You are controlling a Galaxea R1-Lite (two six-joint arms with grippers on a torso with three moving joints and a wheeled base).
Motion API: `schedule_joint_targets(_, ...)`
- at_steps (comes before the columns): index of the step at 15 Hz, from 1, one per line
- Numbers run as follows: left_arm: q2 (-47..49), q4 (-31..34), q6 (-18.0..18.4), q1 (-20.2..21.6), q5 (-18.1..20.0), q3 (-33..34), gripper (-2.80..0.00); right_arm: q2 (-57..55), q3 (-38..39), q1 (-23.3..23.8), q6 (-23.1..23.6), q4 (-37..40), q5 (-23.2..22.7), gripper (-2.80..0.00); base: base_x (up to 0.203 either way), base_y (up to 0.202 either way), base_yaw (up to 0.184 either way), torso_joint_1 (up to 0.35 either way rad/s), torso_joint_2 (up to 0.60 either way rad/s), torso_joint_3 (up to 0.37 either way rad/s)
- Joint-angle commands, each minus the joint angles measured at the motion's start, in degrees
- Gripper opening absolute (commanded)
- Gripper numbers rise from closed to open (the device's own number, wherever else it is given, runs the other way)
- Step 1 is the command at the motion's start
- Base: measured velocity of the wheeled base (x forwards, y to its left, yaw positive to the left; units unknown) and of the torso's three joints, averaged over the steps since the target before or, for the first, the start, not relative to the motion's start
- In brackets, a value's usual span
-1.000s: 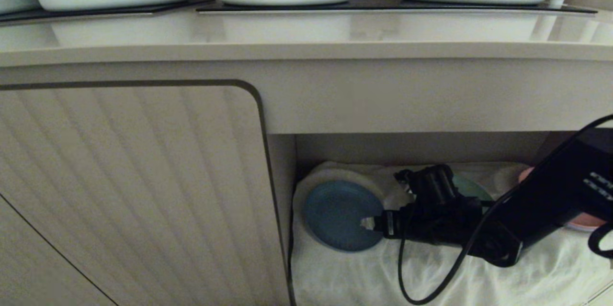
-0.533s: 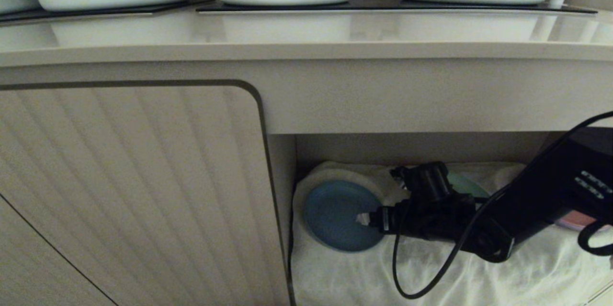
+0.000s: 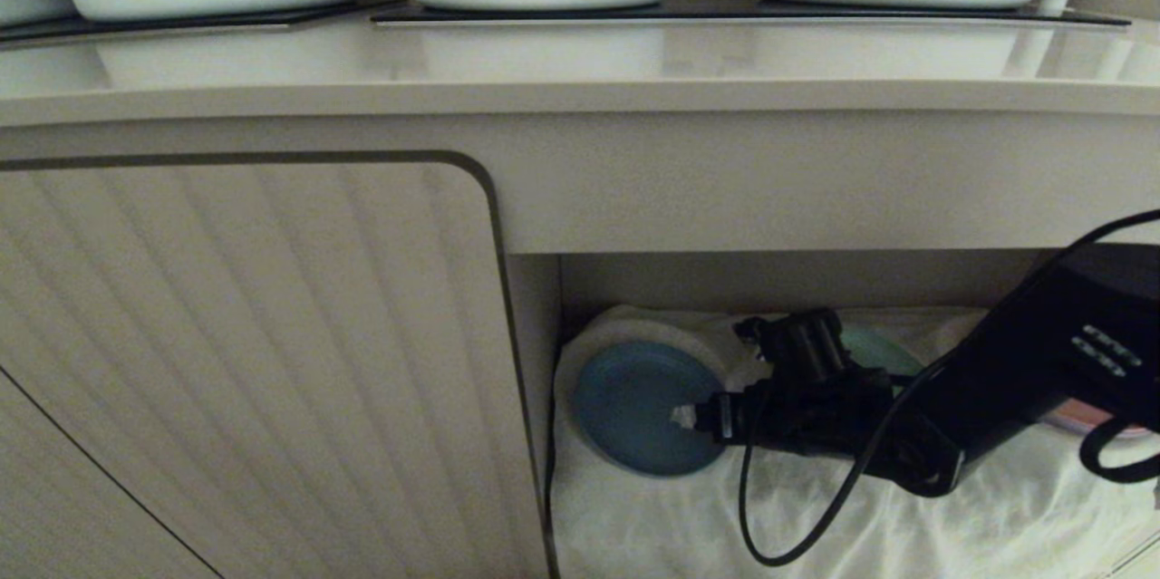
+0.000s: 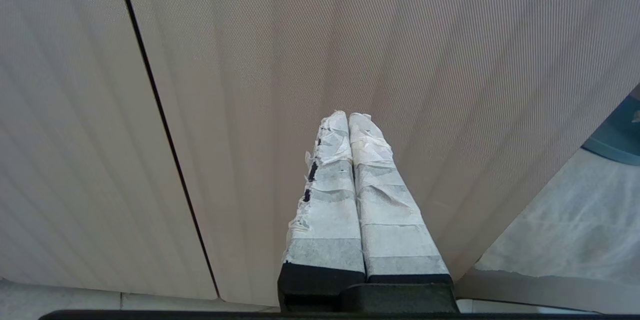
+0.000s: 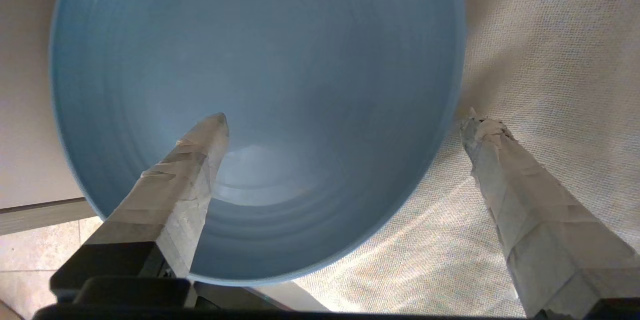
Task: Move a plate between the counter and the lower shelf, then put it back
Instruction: Pick up the plate in the cupboard
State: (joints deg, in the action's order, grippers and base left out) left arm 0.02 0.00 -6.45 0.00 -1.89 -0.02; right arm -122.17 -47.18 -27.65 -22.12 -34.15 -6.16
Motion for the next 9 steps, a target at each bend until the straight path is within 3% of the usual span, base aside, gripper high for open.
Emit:
schedule_joint_targets(1,0.0,0.0,-0.1,0.0,0.0,0.0,-2.80,-0.4,-0.5,-0.1,-0.1,-0.2,-0.1,0.00,0.000,0.000,0.000,0.000,0.00,0.000)
schedule_joint_targets(9,0.0,0.0,-0.1,0.0,0.0,-0.1,-2.80,-1.4,-1.5,-0.2,0.0,-0.2,-0.1,0.00,0.000,0.000,0.000,0.000,0.00,0.000)
